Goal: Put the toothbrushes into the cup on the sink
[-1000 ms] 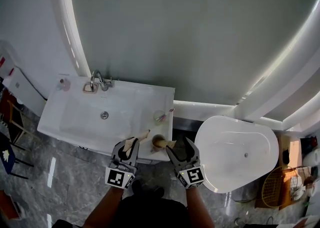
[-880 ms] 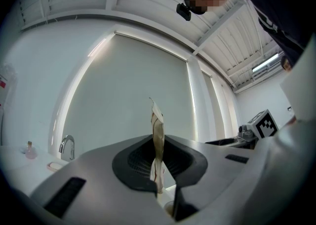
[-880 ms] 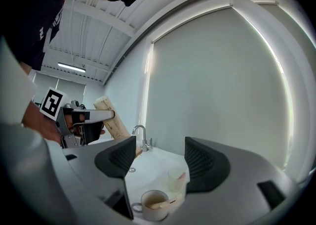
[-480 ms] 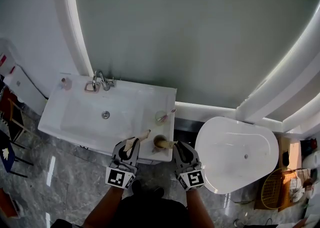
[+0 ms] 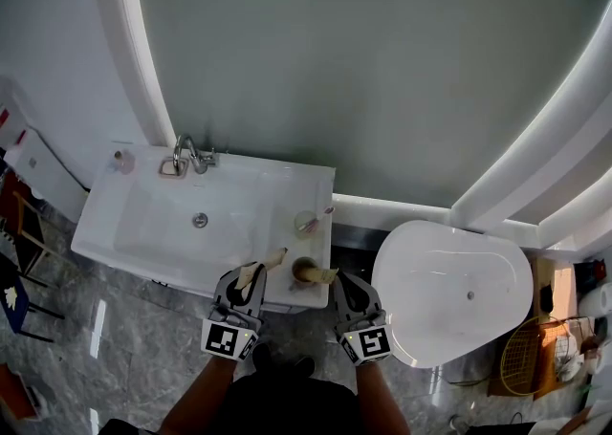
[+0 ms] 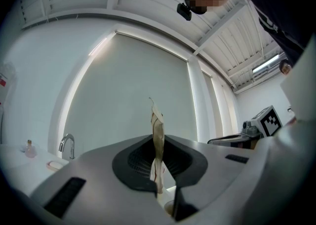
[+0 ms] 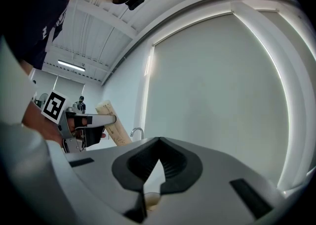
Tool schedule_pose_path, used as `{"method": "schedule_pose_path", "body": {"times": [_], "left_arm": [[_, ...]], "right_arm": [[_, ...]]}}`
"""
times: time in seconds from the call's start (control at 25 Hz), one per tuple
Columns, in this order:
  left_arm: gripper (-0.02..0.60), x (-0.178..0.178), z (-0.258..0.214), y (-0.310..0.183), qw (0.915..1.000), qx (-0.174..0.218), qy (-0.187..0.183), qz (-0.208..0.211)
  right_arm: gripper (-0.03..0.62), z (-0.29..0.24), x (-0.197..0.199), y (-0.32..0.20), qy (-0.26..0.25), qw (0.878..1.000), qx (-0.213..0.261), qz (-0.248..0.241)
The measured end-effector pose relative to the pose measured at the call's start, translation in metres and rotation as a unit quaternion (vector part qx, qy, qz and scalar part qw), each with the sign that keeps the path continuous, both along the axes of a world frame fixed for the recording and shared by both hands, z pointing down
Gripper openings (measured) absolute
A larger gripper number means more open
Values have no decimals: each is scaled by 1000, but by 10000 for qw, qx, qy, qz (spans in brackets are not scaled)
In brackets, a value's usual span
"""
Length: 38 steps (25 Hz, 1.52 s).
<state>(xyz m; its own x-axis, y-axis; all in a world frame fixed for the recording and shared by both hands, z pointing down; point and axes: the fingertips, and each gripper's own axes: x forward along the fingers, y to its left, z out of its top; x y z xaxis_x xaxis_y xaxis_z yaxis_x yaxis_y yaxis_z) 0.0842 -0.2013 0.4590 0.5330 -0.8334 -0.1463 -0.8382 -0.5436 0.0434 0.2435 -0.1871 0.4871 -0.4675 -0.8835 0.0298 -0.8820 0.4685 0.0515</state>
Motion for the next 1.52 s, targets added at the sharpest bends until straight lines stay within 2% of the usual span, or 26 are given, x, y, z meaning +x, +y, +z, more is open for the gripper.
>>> {"method": "schedule_pose_path", "body": {"times": [0.88,1.52], "left_arm": [[47,33,13,-12,9996,-83,-53,279],[48,69,79,-34,9961,-484,-474,568]], "right_arm": [[26,-7,1,6,-70,9997,77,-216],[26,-6,23,11,-119,9999,90,-17]]}}
